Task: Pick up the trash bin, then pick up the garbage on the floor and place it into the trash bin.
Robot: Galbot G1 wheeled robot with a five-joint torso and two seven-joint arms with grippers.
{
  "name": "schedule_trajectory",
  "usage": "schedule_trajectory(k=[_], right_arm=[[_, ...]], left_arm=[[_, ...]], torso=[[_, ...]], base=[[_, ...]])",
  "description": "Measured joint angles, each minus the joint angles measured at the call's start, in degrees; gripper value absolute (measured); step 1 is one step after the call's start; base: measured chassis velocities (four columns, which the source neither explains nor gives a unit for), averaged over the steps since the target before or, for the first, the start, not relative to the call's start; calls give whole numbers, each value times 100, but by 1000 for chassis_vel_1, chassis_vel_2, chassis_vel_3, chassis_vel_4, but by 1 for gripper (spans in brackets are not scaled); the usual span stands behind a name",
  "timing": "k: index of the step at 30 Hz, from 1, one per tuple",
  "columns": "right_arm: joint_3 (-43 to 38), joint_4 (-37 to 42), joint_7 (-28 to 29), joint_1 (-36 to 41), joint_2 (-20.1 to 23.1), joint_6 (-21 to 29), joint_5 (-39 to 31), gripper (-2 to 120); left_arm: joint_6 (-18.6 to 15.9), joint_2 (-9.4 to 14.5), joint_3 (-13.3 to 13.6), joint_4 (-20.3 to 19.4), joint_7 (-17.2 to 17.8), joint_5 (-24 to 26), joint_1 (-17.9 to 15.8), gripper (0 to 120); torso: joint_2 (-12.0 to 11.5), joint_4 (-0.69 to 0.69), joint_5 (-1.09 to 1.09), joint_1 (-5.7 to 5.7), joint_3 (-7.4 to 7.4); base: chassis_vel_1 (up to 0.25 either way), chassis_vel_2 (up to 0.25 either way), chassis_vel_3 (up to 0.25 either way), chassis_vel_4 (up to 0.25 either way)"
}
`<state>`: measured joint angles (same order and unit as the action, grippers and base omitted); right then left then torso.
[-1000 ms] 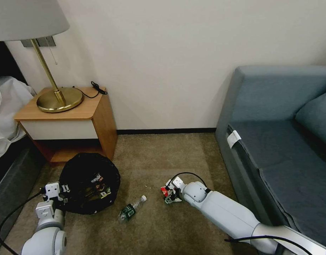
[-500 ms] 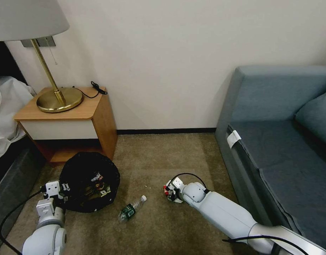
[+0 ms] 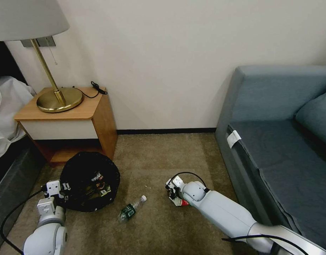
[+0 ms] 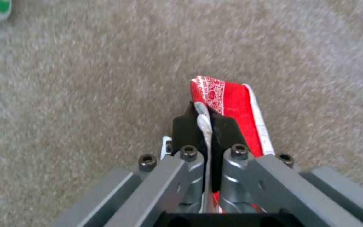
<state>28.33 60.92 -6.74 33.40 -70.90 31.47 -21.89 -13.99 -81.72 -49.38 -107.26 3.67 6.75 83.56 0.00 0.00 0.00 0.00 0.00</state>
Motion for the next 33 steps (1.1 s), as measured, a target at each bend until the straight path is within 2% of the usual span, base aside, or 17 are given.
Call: schedule_trajectory(k=[10, 17, 25, 28, 33], right_arm=[[-451, 334, -2, -39, 2, -15, -41, 0], [-855, 1284, 397, -274, -147, 167, -685, 0], [-839, 1956, 610, -441, -292, 191, -1118, 0], [-642, 2239, 710, -539, -380, 99, -1359, 0], [-112, 2491, 767, -732, -592, -492, -1911, 0]], left_arm=[[13, 9, 4, -51, -8, 7, 54, 4], [27, 27, 12, -67, -8, 12, 89, 4], [31, -1, 61, -146, -11, 49, 85, 4], [31, -12, 83, -173, -21, 59, 90, 4], [31, -61, 141, -173, -24, 58, 56, 4]], torso=[[0, -1, 0, 0, 0], [0, 1, 0, 0, 0], [0, 0, -1, 0, 0], [0, 0, 0, 0, 0], [0, 0, -1, 0, 0]], base=[[0, 0, 0, 0], [0, 0, 0, 0], [0, 0, 0, 0], [0, 0, 0, 0], [0, 0, 0, 0]])
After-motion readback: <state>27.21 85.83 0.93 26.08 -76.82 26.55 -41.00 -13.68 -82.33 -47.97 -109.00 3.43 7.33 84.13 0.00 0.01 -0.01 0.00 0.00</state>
